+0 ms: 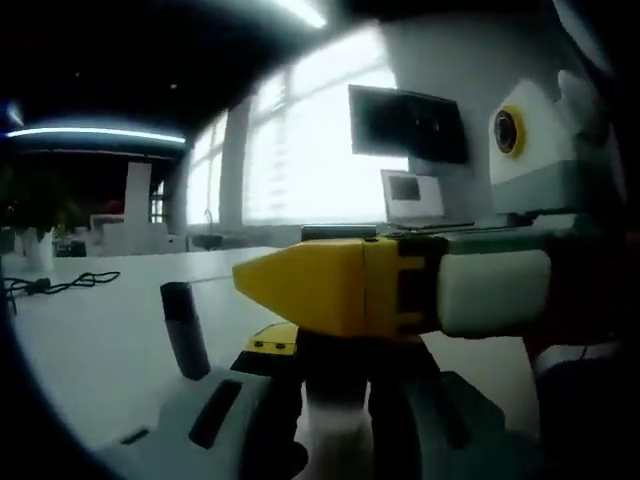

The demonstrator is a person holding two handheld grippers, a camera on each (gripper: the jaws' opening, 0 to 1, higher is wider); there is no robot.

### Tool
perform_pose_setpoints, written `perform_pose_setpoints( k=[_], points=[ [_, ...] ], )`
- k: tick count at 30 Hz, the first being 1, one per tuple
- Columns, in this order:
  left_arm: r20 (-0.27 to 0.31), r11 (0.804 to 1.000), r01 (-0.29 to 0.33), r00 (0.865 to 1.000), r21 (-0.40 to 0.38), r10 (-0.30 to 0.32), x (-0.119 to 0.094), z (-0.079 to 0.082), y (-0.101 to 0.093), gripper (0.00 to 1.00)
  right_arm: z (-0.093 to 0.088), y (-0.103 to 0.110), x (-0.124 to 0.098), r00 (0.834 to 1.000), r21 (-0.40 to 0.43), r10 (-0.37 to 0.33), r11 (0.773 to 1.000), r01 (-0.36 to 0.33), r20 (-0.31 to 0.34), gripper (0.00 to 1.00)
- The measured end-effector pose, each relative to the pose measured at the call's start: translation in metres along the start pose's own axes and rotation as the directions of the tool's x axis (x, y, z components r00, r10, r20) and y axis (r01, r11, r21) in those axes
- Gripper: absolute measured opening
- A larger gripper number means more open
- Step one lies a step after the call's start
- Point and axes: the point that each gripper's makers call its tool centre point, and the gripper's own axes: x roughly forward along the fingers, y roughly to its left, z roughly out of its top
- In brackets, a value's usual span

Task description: Pick up cosmetic bottle twist off cap place on table pick up cap screw tight cap place on table

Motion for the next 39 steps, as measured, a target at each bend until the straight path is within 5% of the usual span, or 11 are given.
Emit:
perform_pose_setpoints(
  k=[15, 24, 39],
  points=[
    [-0.010, 1.000, 0.015, 1.000, -0.007, -0.015, 0.000, -0.002, 0.004, 0.16, -0.002, 0.009, 0.000, 0.990, -0.012, 0.142, 0.990, -0.142, -0.019, 0.30],
    [-0.017, 1.000, 0.027, 1.000, 0.000, -0.027, 0.000, -0.004, 0.002, 0.18, 0.001, 0.008, -0.003, 0.989, -0.016, 0.149, 0.989, -0.149, -0.016, 0.29],
    [-0.015, 1.000, 0.027, 1.000, 0.011, -0.027, -0.003, -0.002, 0.003, 0.24, -0.019, 0.000, -0.015, 0.989, 0.013, 0.130, 0.991, -0.130, -0.066, 0.22]
  ],
)
